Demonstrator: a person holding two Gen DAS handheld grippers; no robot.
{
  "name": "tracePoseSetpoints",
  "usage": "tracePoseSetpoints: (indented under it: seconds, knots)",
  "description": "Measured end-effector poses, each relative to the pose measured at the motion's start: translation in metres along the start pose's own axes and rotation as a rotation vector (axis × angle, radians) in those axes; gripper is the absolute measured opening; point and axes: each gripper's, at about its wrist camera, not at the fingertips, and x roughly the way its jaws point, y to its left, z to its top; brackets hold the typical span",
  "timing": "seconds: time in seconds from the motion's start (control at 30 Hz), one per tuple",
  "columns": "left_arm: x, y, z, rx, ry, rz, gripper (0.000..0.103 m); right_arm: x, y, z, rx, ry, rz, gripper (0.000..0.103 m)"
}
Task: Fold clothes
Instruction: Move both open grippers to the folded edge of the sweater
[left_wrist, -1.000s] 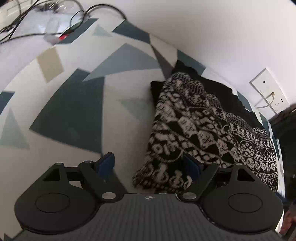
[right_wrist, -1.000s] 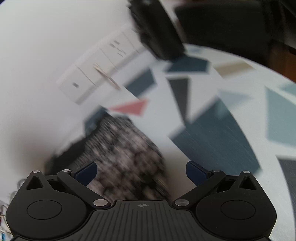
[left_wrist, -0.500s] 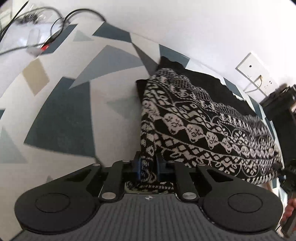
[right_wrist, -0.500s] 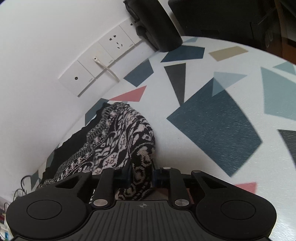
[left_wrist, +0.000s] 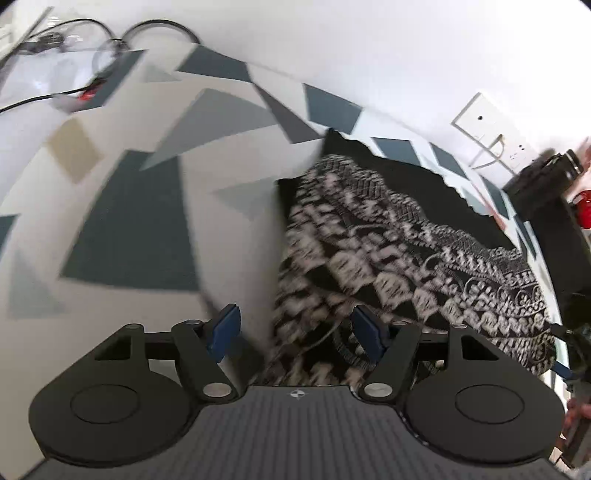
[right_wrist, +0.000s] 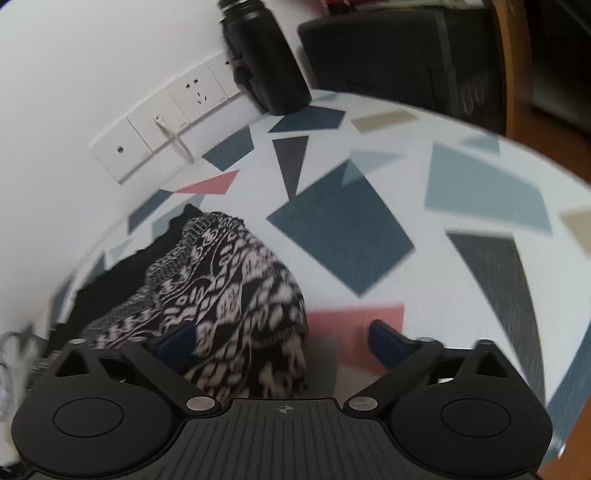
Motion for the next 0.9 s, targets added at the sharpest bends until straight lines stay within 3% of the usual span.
tracePoseSetpoints:
  seconds: [0.2,0.33,0.53,0.67,0.9]
  knots:
    - [0.033,-0.016,0.025,0.044,0.005,0.006,0.078,0.037,0.019,0.020,-0.076,0.025,0.066,0.102]
    - [0.050,-0.027,0.039,0.081,0.035,0.019,0.102,0.059,0.025,0.032,-0.129,0.063,0.091,0.102]
    - [0.066,-0.048,0.044,0.209,0.063,0.107,0.103,0.083,0.042,0.045,-0.256,0.096,0.129,0.102]
    - [0.072,-0.056,0.047,0.226,0.084,0.147,0.103,0.092,0.060,0.046,-0.386,0.127,0.101,0.102]
    - [0.072,-0.056,0.043,0.215,0.051,0.158,0.103,0.094,0.064,0.043,-0.411,0.114,0.084,0.102]
